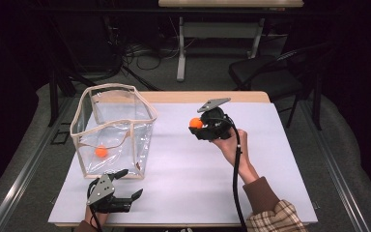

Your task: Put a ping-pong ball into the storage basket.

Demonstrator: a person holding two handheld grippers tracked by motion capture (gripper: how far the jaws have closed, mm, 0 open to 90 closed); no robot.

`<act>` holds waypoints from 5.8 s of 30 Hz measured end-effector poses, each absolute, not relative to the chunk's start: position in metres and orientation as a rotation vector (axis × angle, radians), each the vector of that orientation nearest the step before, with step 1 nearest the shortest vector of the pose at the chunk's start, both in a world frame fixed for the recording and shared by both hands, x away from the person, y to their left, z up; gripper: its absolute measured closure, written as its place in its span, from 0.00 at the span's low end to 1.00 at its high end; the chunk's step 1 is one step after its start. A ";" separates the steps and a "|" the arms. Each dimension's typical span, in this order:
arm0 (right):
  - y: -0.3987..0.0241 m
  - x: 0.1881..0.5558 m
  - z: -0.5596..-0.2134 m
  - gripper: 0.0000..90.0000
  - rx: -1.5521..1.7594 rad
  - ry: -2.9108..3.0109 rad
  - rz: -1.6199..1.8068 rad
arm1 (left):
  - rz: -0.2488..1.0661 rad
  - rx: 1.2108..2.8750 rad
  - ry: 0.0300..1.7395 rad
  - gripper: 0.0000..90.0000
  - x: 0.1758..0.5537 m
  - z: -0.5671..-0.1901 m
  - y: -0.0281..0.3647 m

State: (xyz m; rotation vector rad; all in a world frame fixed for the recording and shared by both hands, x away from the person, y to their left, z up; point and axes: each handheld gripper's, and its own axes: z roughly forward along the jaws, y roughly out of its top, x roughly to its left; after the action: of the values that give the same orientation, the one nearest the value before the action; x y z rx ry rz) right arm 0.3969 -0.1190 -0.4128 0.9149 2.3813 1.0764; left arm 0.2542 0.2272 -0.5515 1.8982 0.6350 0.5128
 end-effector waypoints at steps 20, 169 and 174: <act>-0.104 0.404 -0.407 0.57 0.888 2.396 1.059 | 0.512 1.896 0.636 0.18 0.254 -0.551 0.227; 0.027 0.446 -0.362 0.58 0.662 2.477 1.074 | 0.506 1.882 0.638 0.18 0.255 -0.551 0.230; 0.029 0.448 -0.363 0.58 0.657 2.478 1.078 | 0.508 1.882 0.639 0.18 0.255 -0.551 0.230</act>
State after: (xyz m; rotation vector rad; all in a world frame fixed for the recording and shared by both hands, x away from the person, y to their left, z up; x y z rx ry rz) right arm 0.4476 0.0288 -0.3634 0.6574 2.4782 1.0784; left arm 0.2548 0.2296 -0.5512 1.8819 0.6393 0.5081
